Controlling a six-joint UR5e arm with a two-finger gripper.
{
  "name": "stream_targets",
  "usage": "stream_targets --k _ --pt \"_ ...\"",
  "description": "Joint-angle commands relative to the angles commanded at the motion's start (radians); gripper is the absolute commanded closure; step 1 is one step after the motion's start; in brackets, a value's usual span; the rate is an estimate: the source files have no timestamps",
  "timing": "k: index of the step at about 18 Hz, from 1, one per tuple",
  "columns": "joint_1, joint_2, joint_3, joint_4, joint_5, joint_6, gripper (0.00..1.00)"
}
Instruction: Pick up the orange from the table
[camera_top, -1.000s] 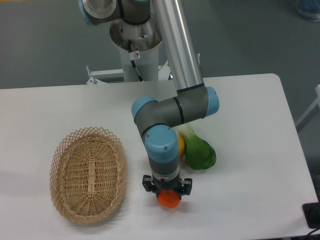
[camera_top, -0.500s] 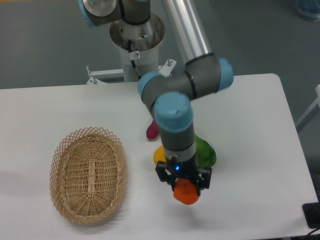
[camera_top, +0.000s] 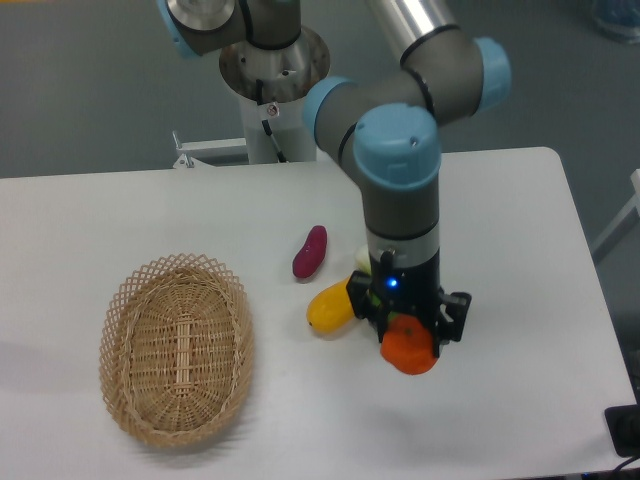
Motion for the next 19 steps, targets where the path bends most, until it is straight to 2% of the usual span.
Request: stream_targets --k 19 --pt "0.003 0.002 0.005 0.002 -0.015 0.000 0.32"
